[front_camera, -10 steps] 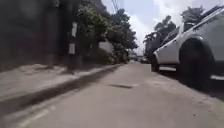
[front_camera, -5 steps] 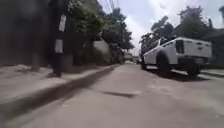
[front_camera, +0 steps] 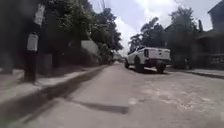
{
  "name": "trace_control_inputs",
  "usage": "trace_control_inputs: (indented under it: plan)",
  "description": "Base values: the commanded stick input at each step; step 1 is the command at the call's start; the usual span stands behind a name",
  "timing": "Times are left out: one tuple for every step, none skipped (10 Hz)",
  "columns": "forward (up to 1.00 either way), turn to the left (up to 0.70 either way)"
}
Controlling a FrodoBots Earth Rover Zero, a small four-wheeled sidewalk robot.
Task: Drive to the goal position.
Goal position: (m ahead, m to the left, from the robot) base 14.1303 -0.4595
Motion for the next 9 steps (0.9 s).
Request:
trace_control_inputs:
  plan:
    - [1.0,0.0]
    - [1.0,-0.29]
    - [1.0,-0.4]
    - [1.0,-0.4]
    - [1.0,-0.4]
    - [1.0,-0.22]
    - [1.0,-0.06]
    - [1.0,0.0]
    - [1.0,0.0]
